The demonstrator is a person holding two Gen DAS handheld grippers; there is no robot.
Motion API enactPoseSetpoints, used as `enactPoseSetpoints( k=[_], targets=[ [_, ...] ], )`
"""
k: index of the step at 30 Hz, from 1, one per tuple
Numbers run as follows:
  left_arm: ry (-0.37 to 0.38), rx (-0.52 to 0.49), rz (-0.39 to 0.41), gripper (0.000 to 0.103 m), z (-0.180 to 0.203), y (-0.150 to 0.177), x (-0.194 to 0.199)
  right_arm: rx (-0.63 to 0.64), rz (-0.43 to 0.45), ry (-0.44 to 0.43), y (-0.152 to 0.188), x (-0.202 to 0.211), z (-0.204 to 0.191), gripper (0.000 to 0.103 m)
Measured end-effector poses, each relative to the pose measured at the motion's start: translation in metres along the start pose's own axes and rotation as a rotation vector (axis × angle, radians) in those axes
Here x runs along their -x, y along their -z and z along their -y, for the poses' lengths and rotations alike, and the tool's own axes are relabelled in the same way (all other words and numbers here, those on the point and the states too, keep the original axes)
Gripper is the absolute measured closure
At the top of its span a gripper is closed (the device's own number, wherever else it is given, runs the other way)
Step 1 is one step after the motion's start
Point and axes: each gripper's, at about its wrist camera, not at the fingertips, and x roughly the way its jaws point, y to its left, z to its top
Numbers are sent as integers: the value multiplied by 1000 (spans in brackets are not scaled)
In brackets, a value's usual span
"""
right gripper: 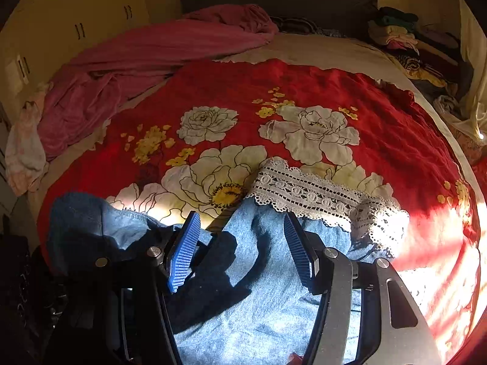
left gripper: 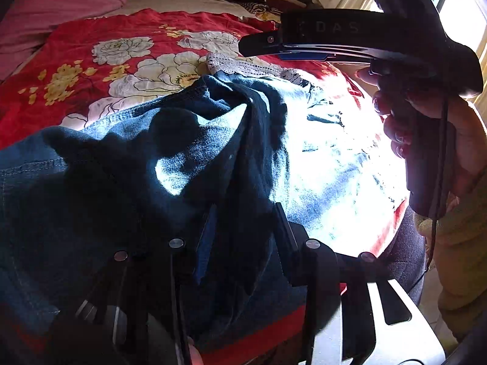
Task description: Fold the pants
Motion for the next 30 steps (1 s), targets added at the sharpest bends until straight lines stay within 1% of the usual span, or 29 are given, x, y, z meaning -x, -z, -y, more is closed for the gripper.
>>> enactPoseSetpoints(
  k=[3, 6, 9, 12, 14, 16, 17, 18, 20, 23, 25, 27, 29, 30],
  targets=[
    [12, 51, -3, 81, -6, -3, -6, 19, -61, 25, -13, -30, -2, 47],
    [-1, 56, 3, 82, -5, -2, -7, 5, -130, 60, -22, -58, -1, 47],
    [-6, 44, 6, 84, -6, -1, -8, -1, -169, 121, -30, -82, 1, 47],
    [7, 49, 5, 84, -9, -1, -9, -41, -198, 151, -37, -101, 10, 47],
    [10, 44, 6, 84, -8, -1, -10, -11, -200, 182, -40, -109, 13, 49],
    [13, 39, 7, 84, -9, -1, -12, 8, -206, 184, -40, -114, 17, 79],
    [15, 37, 8, 84, -9, -2, -12, 7, -208, 172, -39, -114, 21, 85],
    [19, 36, 9, 85, -10, -2, -11, 2, -196, 163, -39, -110, 26, 93],
    [24, 32, 10, 85, -11, -3, -12, -53, -142, 92, -37, -93, 38, 94],
    [32, 32, 19, 84, -12, -4, -10, -138, -70, 42, -29, -57, 57, 95],
    [36, 31, 28, 84, -15, -6, -12, -189, -14, 23, -20, -28, 69, 95],
    [41, 25, 37, 79, -14, -4, -10, -239, 37, 14, -9, 1, 80, 96],
    [49, 23, 43, 75, -12, -3, -10, -280, 75, 29, 5, 27, 92, 96],
    [48, 22, 45, 74, -10, -2, -10, -300, 95, 34, 12, 39, 96, 96]
  ],
)
